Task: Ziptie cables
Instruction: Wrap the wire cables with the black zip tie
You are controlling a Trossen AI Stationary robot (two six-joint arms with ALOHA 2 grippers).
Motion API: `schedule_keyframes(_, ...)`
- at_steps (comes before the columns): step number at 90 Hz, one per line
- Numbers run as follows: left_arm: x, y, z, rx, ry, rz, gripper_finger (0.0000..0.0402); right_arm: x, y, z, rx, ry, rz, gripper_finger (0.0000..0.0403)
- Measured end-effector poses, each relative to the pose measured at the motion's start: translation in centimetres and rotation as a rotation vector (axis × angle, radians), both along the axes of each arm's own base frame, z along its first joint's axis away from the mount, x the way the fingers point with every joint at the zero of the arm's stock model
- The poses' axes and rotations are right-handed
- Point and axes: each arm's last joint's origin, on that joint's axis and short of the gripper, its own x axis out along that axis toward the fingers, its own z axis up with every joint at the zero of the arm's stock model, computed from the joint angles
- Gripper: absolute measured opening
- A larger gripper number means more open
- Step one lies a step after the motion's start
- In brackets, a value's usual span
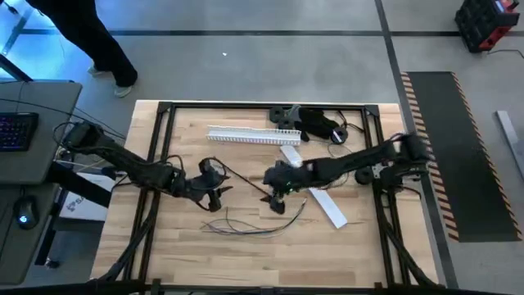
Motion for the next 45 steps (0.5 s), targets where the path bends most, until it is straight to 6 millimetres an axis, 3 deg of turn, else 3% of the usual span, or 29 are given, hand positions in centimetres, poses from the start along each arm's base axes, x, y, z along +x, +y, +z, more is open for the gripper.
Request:
schedule_keyframes(20,0.0,0.0,0.0,-0.004,-0.002,0.005,0.0147,1.7,1.1,-3.9,-0.11,0.239,0.004,0.0286)
schedule_keyframes(35,0.0,0.0,0.0,-0.006,-0.003,0.006,0.0147,1.6,0.2,-5.3,-0.145,0.314,-0.079,0.0283)
schedule_keyframes(45,0.0,0.0,0.0,-0.005,-0.003,0.006,0.0147,1.8,-0.3,-5.3,-0.138,0.306,-0.099,0.026)
